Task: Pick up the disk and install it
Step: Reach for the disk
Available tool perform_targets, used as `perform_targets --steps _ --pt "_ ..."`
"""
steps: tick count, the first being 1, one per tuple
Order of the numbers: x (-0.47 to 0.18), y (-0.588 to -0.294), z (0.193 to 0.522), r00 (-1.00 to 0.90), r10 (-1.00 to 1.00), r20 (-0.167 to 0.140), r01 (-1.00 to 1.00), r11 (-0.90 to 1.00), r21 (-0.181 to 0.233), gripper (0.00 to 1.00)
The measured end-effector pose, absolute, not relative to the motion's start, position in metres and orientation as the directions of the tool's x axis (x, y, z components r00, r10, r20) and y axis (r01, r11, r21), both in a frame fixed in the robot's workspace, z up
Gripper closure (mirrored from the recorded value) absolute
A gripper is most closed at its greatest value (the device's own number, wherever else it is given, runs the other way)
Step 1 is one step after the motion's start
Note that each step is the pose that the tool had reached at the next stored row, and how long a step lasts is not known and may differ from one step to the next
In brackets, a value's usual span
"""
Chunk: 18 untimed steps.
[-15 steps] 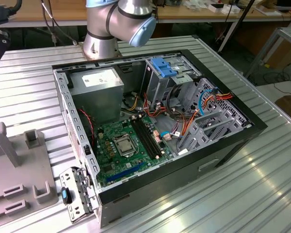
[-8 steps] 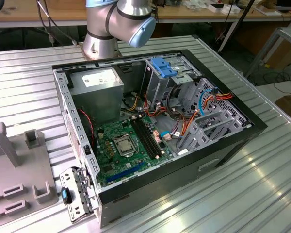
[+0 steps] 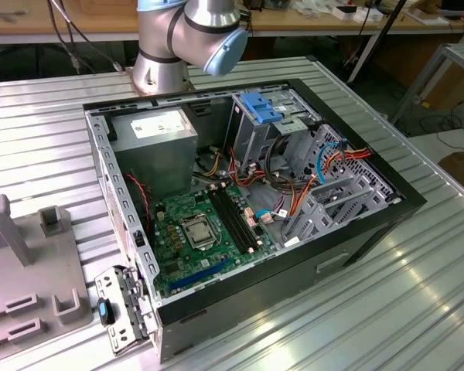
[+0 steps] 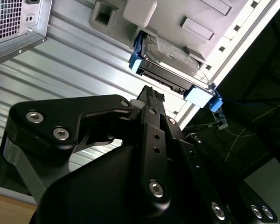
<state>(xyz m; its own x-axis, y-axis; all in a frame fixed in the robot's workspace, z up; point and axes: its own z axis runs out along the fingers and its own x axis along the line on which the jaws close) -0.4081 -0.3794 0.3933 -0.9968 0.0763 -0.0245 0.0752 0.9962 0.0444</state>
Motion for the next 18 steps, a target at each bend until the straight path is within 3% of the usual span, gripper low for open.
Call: perform_targets --steps 18 --pt "-0.465 -0.378 0.393 -0.997 0.077 -0.024 0.076 0.996 0.044 0.89"
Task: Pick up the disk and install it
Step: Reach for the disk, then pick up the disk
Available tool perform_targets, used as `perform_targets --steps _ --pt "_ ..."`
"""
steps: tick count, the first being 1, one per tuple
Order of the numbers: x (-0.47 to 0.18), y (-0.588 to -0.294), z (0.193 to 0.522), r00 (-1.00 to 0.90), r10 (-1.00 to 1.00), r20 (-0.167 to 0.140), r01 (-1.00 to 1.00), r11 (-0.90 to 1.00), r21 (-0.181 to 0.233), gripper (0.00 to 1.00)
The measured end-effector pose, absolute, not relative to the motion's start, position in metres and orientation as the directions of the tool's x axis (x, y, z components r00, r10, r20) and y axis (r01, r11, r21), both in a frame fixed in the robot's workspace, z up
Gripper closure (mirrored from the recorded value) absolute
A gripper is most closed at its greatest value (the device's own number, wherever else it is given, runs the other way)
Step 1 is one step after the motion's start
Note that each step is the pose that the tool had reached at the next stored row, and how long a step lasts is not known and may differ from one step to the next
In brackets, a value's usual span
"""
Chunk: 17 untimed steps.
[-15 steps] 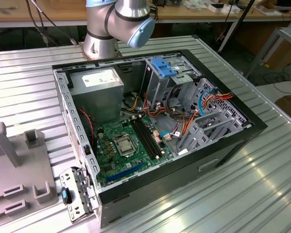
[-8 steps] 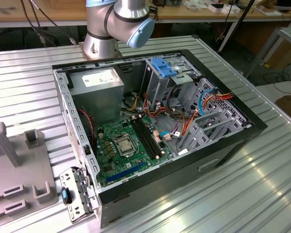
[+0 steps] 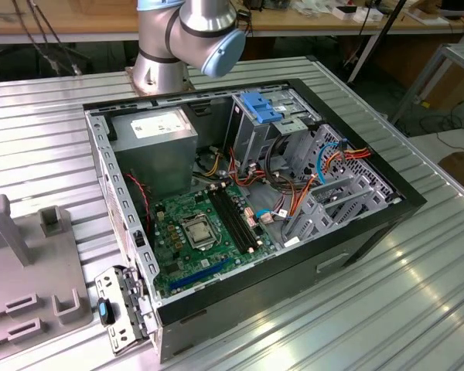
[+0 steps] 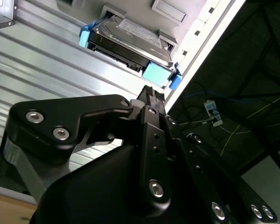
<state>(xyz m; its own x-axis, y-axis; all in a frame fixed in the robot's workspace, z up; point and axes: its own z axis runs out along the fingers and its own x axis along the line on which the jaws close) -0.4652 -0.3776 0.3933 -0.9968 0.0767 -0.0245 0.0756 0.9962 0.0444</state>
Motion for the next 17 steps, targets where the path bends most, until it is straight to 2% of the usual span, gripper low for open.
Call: perform_targets --steps 17 --pt "-0.4714 -0.3776 0.3933 -0.997 0.077 -0.025 0.076 0.996 0.044 0.89"
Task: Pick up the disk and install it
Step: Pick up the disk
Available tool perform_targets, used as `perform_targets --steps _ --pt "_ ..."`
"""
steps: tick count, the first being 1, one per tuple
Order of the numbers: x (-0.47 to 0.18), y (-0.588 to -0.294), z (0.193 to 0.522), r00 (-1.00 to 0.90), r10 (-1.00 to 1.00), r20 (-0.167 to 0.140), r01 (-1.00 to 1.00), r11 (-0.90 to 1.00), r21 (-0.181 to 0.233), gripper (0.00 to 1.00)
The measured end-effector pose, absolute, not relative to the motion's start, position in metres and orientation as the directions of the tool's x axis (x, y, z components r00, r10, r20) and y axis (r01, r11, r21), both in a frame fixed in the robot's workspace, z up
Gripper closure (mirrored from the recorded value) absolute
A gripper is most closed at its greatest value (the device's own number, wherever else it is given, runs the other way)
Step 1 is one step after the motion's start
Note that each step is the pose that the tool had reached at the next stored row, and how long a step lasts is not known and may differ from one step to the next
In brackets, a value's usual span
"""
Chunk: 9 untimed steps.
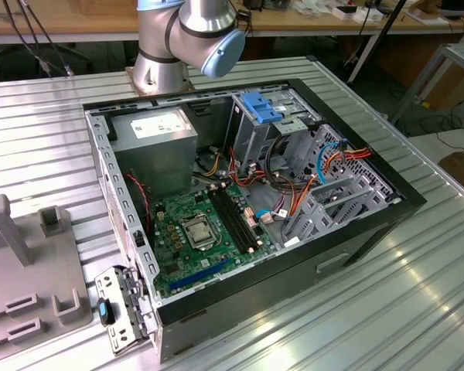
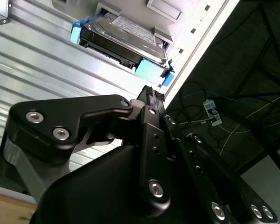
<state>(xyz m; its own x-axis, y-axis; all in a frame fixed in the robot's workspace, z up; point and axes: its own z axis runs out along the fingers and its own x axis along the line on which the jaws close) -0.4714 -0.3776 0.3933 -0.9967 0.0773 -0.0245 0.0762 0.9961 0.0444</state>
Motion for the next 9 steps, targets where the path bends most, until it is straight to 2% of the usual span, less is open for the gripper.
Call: perform_targets --steps 9 --pt "-0.4714 -0.3775 0.3933 -0.999 -0.047 -0.024 -0.048 0.998 0.045 0.89"
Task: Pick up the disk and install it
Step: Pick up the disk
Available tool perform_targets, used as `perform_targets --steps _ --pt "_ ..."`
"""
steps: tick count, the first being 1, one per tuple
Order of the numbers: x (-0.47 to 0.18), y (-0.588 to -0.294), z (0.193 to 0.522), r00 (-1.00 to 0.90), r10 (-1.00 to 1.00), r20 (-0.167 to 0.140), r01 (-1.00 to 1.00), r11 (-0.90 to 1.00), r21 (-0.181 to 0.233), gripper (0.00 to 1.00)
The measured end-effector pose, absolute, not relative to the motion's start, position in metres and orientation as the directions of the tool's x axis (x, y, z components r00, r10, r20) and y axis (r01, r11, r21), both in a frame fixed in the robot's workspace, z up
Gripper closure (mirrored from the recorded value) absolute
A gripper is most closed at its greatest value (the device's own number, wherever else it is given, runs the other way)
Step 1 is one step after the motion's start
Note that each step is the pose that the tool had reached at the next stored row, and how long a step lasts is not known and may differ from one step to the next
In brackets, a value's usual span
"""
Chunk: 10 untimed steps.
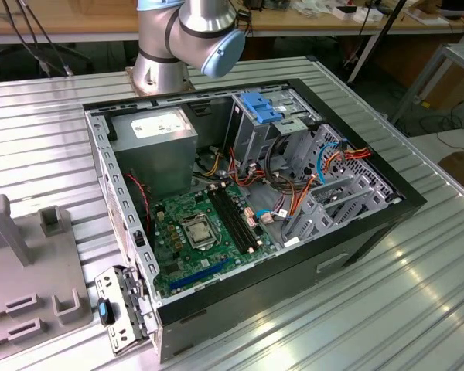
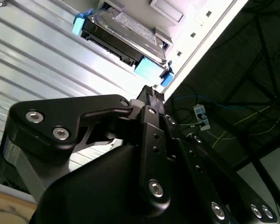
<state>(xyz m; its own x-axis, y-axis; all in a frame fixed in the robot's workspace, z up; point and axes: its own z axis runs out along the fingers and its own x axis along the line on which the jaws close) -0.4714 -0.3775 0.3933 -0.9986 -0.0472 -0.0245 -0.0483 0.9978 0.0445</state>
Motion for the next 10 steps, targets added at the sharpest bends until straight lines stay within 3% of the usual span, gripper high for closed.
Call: perform_targets --steps 10 --pt "-0.4715 -0.3776 0.3933 -0.966 -0.259 -0.024 -0.259 0.965 0.044 0.89"
